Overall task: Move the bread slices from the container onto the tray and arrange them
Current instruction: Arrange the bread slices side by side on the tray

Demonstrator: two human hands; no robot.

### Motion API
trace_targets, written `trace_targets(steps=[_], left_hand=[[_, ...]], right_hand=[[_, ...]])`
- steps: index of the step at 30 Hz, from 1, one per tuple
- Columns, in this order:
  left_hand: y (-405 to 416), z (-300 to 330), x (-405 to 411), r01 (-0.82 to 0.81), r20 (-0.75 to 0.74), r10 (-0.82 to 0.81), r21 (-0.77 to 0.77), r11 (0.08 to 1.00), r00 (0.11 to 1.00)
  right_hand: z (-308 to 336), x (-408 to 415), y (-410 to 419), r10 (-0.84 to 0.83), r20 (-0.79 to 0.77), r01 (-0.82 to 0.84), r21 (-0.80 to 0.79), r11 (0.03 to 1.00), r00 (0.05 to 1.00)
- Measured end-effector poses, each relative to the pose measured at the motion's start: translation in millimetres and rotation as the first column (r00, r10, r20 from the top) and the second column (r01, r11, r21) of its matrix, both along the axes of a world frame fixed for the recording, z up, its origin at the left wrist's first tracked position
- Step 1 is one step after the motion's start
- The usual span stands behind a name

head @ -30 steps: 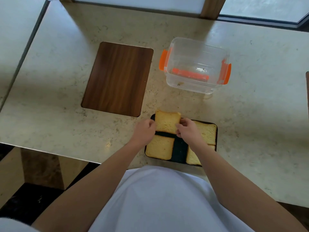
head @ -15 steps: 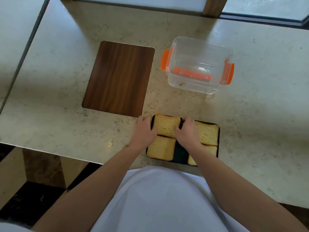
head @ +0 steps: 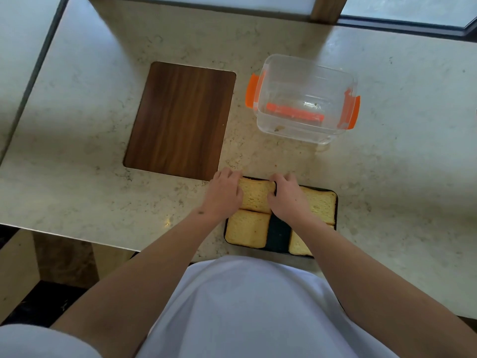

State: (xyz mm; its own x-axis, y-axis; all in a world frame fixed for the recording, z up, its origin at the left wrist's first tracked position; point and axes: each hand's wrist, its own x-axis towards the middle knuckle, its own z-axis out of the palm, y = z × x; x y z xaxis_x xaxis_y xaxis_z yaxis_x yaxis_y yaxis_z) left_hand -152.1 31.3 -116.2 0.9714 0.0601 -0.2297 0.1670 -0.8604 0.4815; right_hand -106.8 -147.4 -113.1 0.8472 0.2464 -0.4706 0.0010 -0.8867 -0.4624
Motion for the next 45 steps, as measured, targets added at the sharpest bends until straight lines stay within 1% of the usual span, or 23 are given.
trace_targets(steps=[6, 12, 17, 19, 23, 30, 35, 38, 40, 42, 45], left_hand=[[0.2, -1.1, -4.8, 0.018, -0.005, -0.018, 0.064, 0.998, 1.000], [-0.7, -1.3, -5.6, 0.035, -0.014, -0.034, 0.087, 0.996, 0.999], [-3.0, -3.3, -12.5, 0.030, 0.041, -0.034, 0.075, 0.997, 0.999], [-3.5, -4.8, -19.7, 0.051, 0.060, -0.056, 0.089, 0.995, 0.997], [-7.5, -6.0, -35.3, 0.107, 0.095, -0.120, 0.131, 0.986, 0.988], [-8.3, -8.4, -46.7, 0.174, 0.056, -0.185, 0.159, 0.972, 0.981], [-9.4, -7.2, -42.0, 0.194, 0.030, -0.205, 0.224, 0.955, 0.978], [-8.5, -9.4, -43.1, 0.180, 0.051, -0.196, 0.220, 0.959, 0.979], [-8.4, -13.5, -45.4, 0.206, 0.070, -0.225, 0.209, 0.956, 0.972], [-9.4, -20.2, -50.6, 0.255, 0.040, -0.269, 0.210, 0.944, 0.962], [-8.2, -30.9, -57.6, 0.287, -0.064, -0.280, 0.243, 0.927, 0.958]], right_hand=[[-2.2, -1.5, -3.8, 0.059, 0.033, -0.059, 0.004, 0.998, 0.998], [-2.2, -2.4, -4.5, 0.117, 0.056, -0.114, -0.061, 0.992, 0.992], [-1.5, -2.8, -5.5, 0.170, 0.070, -0.164, -0.078, 0.983, 0.983], [-0.4, -4.8, -6.8, 0.196, 0.082, -0.188, -0.089, 0.978, 0.977], [3.5, -12.6, -8.9, 0.283, 0.140, -0.258, -0.172, 0.951, 0.949], [7.5, -26.9, -7.9, 0.341, 0.162, -0.299, -0.237, 0.924, 0.926], [7.6, -28.1, -4.9, 0.358, 0.139, -0.308, -0.290, 0.906, 0.923], [6.8, -29.8, -4.1, 0.390, 0.147, -0.320, -0.354, 0.879, 0.909], [6.4, -30.4, -5.3, 0.421, 0.149, -0.335, -0.399, 0.854, 0.895], [6.0, -32.5, -8.3, 0.426, 0.147, -0.339, -0.402, 0.851, 0.893], [5.8, -41.1, -14.4, 0.470, 0.112, -0.402, -0.370, 0.837, 0.875]])
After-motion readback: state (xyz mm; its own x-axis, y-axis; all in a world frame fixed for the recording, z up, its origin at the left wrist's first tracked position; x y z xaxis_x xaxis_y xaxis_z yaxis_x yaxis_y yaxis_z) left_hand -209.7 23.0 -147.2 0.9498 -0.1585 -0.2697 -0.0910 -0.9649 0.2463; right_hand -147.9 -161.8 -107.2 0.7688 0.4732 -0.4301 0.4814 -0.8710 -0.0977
